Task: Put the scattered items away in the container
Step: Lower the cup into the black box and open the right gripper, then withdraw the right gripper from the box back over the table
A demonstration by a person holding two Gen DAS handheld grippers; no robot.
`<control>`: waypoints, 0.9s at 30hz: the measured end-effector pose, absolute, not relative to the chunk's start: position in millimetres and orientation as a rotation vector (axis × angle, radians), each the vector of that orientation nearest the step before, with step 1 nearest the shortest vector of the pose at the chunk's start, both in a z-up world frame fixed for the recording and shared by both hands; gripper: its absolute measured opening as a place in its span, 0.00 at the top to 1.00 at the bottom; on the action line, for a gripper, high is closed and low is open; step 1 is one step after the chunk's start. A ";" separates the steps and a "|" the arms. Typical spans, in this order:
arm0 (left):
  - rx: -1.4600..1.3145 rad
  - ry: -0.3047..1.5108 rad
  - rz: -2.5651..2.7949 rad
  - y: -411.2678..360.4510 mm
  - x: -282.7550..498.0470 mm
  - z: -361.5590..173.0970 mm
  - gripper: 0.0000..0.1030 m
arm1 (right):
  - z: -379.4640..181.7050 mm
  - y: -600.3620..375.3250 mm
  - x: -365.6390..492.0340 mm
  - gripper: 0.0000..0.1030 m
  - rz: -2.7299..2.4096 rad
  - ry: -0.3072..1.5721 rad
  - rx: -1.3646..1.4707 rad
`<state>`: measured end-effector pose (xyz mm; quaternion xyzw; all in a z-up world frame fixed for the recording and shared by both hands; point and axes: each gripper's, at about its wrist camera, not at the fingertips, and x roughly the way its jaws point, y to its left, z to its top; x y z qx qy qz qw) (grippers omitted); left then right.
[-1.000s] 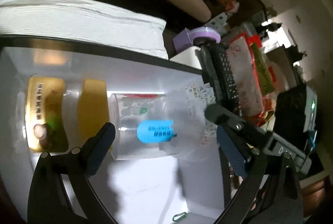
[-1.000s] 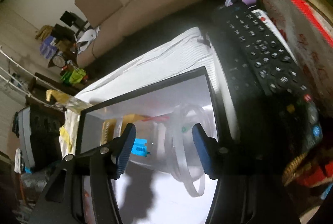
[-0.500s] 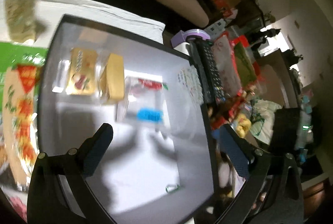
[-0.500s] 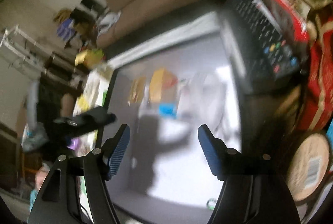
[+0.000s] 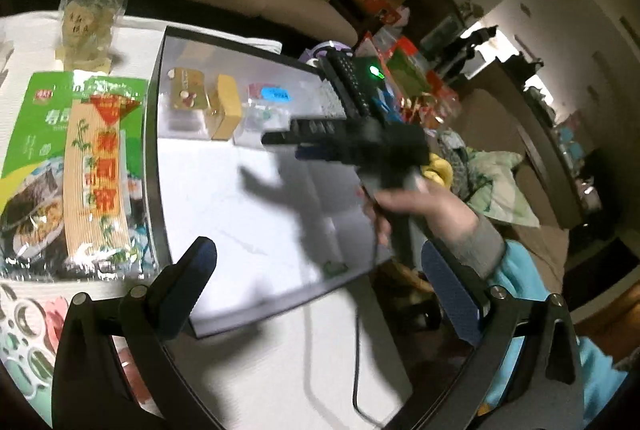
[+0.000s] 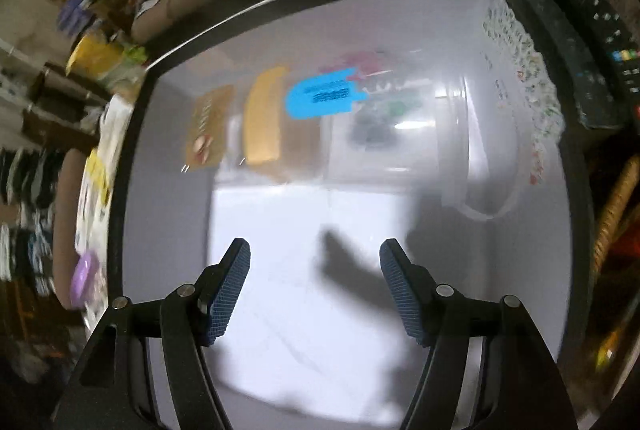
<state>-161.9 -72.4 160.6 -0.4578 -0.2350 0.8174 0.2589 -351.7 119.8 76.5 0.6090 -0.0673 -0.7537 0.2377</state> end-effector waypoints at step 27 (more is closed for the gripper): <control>-1.304 -0.582 2.266 -69.0 -150.5 146.0 0.00 | 112.8 150.6 -332.2 0.29 -2.077 -0.251 1.670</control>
